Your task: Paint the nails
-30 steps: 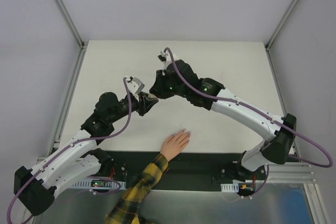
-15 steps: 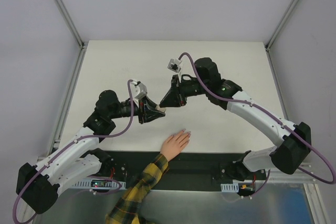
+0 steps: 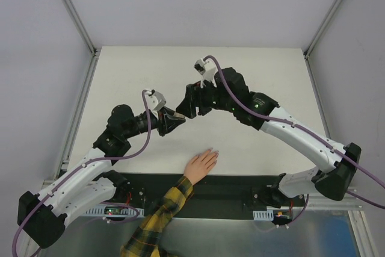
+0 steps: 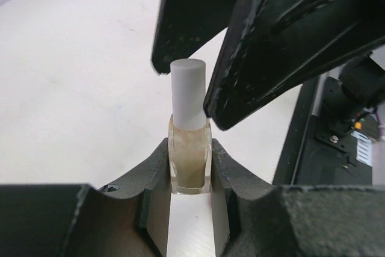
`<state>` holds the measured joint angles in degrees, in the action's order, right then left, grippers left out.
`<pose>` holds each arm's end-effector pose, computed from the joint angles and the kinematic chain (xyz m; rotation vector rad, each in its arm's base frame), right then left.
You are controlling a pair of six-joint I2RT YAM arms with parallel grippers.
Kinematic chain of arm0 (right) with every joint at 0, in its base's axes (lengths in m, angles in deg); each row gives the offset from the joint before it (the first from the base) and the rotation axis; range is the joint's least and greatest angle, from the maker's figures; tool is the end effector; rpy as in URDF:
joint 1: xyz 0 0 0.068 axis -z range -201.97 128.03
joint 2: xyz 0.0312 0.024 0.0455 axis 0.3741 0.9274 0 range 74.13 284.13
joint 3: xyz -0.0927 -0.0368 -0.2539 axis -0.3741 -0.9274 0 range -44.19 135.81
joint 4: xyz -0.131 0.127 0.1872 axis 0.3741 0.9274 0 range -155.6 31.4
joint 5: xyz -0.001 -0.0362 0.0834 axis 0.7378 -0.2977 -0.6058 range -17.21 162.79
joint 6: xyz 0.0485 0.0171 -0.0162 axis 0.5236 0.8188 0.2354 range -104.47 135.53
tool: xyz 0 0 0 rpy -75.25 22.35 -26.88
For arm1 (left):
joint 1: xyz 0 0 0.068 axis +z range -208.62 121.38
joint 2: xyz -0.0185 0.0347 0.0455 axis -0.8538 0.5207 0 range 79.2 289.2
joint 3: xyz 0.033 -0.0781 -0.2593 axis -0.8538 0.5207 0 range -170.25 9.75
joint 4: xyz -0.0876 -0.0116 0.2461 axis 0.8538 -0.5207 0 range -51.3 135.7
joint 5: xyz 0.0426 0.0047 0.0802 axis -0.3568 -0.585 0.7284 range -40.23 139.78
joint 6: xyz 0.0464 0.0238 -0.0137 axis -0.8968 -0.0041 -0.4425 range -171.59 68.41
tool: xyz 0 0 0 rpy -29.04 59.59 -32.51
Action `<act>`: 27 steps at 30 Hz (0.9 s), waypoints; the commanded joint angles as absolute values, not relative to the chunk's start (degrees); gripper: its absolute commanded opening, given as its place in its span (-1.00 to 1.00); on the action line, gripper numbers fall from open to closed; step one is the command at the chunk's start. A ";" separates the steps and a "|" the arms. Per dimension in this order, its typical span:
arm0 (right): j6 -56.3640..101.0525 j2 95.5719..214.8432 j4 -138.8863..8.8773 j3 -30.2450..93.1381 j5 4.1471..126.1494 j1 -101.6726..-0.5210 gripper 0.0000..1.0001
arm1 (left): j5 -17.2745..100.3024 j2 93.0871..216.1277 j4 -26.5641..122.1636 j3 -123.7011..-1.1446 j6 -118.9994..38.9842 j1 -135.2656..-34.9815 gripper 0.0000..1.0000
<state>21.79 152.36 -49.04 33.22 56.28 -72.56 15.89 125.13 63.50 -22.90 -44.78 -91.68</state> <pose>0.1922 0.2499 0.3961 -0.9342 1.7388 0.9369 0.1500 -0.1215 0.3135 0.8272 1.3569 -0.9891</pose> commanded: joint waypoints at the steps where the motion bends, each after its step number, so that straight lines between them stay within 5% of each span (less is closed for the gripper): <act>1: 30.64 151.11 -40.75 41.50 79.98 -76.63 0.30 | 24.44 122.98 65.56 -24.88 -47.63 -92.11 -1.00; 20: 35.39 165.09 -37.03 55.31 90.19 -84.11 -0.21 | 30.70 120.16 65.12 -24.36 -47.98 -92.20 -1.00; 24: 34.61 164.65 -37.74 54.17 89.93 -84.02 -0.48 | 30.18 119.98 65.21 -24.36 -47.81 -92.20 -1.00; 27: 33.73 163.17 -38.96 51.28 88.18 -83.50 -0.99 | 28.25 119.98 65.82 -24.27 -47.28 -92.20 -1.00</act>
